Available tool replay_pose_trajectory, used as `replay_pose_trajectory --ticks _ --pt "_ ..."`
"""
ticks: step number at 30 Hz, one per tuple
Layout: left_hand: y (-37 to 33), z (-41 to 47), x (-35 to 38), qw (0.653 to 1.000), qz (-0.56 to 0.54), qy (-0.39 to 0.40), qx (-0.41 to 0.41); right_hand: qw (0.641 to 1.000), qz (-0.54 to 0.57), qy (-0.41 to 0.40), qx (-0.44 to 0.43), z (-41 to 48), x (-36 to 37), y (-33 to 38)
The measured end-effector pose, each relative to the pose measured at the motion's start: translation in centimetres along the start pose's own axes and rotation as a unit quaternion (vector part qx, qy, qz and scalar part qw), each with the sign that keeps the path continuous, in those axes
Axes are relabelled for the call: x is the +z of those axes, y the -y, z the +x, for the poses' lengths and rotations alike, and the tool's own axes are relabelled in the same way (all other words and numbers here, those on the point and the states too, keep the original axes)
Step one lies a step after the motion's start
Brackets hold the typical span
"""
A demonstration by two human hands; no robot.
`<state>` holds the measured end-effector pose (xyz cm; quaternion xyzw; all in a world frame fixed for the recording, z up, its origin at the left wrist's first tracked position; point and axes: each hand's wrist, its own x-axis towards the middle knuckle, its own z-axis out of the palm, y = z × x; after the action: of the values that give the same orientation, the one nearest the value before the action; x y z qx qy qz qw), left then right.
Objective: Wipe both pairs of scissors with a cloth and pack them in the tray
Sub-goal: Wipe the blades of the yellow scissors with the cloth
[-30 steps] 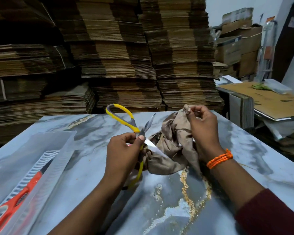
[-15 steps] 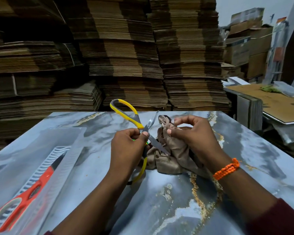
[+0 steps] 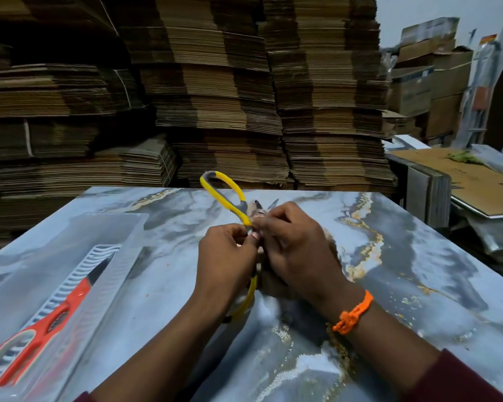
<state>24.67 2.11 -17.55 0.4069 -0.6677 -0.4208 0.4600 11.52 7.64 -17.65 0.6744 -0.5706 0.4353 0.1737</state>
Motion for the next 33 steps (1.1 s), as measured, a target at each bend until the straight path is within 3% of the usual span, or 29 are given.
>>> replay_pose_trajectory --ticks 4,9,21,28,31,33 --pt "0.0 0.1 -0.6 1.000 0.024 -0.009 0.016 0.993 0.089 0.037 0.062 0.2 -0.2 -0.2" --pt "-0.2 -0.2 0.3 0.996 0.065 0.007 0.067 0.972 0.154 -0.034 0.176 0.5 -0.8 -0.5" --pt "-0.8 -0.5 0.0 0.980 0.124 -0.013 0.153 0.972 0.110 -0.119 0.169 1.4 -0.8 -1.2" --pt "-1.2 -0.9 0.1 0.986 0.090 0.023 0.139 0.951 0.078 -0.182 0.236 1.9 -2.7 -4.7" --pt "-1.1 -0.6 0.2 0.996 0.027 0.016 0.079 0.943 0.041 -0.226 0.242 2.1 -4.9 -5.7" --pt "-0.7 -0.1 -0.1 0.999 0.010 0.000 0.045 0.953 0.057 -0.209 0.212 1.8 -5.4 -4.6"
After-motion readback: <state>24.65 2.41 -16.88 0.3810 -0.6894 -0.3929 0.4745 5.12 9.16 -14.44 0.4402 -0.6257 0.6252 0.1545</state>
